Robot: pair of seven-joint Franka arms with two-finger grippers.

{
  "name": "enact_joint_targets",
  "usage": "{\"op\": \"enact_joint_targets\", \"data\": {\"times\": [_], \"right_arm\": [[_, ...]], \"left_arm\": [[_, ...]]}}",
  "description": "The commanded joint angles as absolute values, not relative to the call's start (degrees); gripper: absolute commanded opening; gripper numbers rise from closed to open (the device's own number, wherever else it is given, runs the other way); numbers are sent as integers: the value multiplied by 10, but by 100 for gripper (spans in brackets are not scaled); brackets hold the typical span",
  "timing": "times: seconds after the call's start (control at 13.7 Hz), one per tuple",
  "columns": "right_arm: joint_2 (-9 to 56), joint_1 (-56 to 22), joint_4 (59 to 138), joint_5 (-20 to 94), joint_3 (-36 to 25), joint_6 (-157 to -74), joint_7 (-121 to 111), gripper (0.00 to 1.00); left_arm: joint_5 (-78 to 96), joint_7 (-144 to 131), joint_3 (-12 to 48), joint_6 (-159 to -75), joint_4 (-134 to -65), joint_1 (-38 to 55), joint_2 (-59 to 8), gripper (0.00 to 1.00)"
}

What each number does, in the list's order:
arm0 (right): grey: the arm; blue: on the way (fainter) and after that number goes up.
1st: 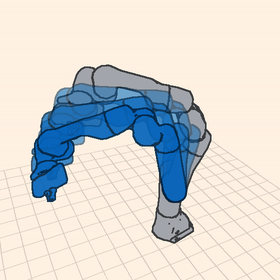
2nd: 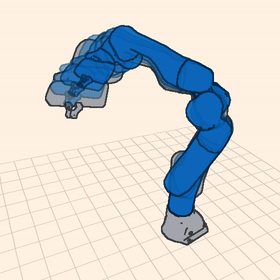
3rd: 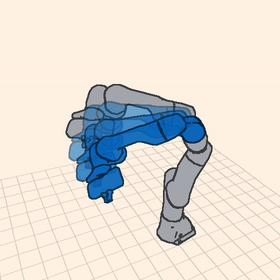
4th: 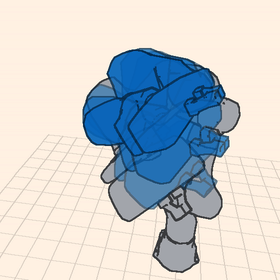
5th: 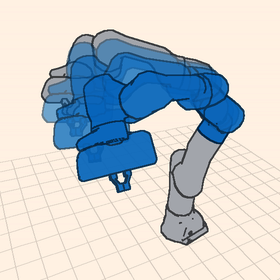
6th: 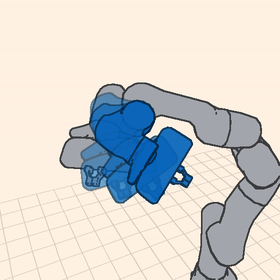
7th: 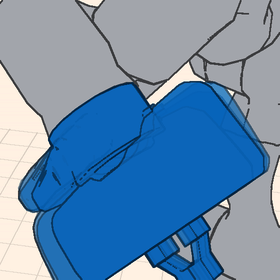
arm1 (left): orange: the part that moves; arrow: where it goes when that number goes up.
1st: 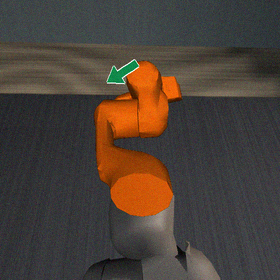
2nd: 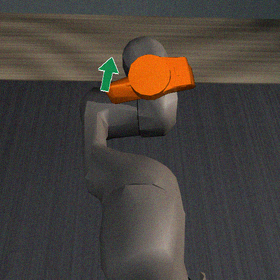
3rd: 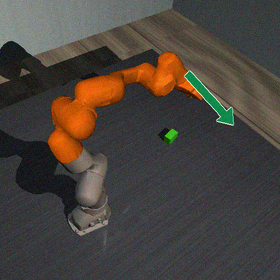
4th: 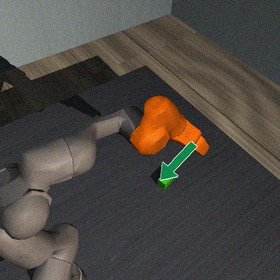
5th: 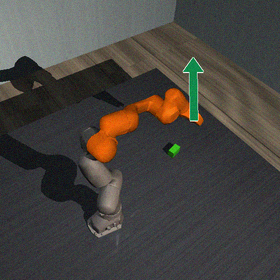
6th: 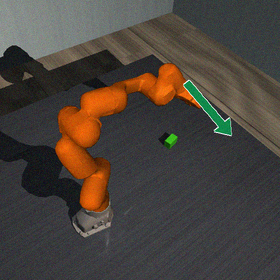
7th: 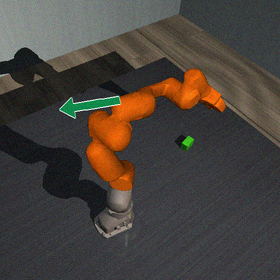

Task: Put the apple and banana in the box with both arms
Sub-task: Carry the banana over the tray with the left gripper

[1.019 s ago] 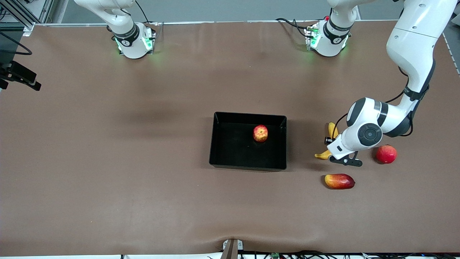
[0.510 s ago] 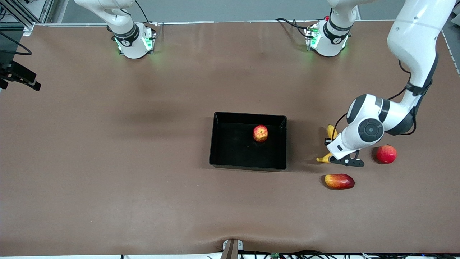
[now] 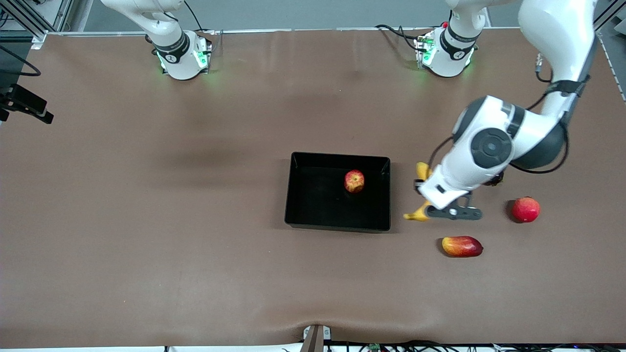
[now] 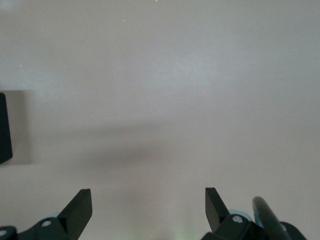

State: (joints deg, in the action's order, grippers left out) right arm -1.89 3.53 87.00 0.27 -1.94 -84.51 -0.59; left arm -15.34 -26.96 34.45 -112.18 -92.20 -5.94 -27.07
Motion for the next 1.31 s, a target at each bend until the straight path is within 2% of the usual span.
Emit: {"op": "enact_joint_targets", "data": {"times": [0.0, 0.22, 0.36, 0.8, 1.24], "right_arm": [[-22, 53, 874, 0, -11, -843, -14, 100], [-22, 53, 874, 0, -11, -843, -14, 100], [-22, 53, 874, 0, -11, -843, -14, 100], [-22, 53, 874, 1, -11, -844, -13, 100], [-21, 51, 872, 1, -11, -844, -13, 100]], "left_arm": [[-140, -335, 343, -1105, -848, 11, -332, 0], [-141, -418, 340, -1112, -765, 79, -401, 0], [-141, -454, 328, -1132, -740, 121, -430, 0], [-141, -461, 246, -1224, -739, 224, -477, 0], [-147, -435, 203, -1244, -741, 267, -517, 0]]}}
